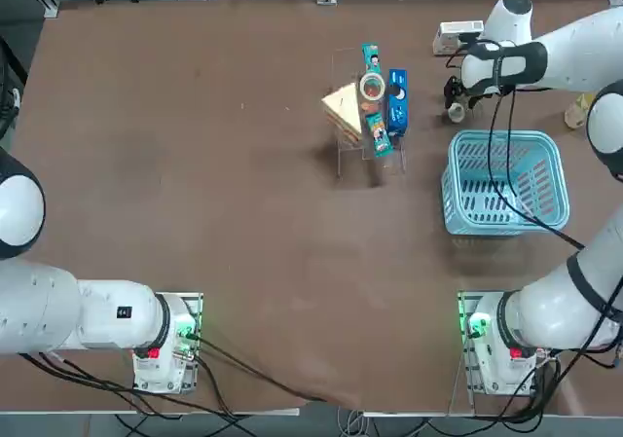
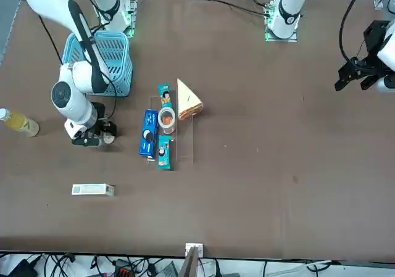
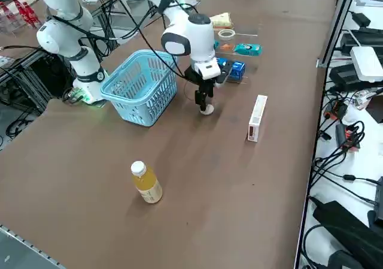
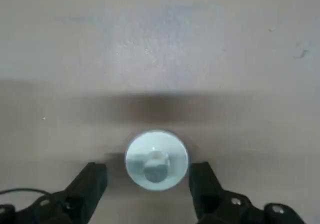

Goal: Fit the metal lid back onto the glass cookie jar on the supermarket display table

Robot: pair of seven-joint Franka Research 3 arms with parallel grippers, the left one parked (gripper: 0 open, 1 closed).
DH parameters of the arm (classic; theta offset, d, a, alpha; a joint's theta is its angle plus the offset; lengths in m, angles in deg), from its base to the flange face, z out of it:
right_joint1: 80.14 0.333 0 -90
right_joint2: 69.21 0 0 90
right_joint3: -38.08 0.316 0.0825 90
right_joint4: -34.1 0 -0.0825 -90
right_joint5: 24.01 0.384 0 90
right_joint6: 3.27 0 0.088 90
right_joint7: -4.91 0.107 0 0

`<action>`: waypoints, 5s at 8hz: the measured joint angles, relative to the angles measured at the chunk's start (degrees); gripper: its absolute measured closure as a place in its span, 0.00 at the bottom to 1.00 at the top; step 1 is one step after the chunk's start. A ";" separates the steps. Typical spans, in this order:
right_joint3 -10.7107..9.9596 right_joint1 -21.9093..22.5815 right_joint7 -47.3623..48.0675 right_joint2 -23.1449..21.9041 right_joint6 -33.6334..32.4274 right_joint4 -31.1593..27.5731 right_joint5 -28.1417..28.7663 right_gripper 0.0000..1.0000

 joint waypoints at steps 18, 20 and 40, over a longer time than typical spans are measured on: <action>0.23 0.13 0.44 -2.69 -8.00 3.40 0.00 0.74; 1.73 0.26 4.11 -5.42 -20.17 10.83 0.00 0.74; 5.32 26.35 55.34 -0.20 -27.95 27.69 -1.41 0.74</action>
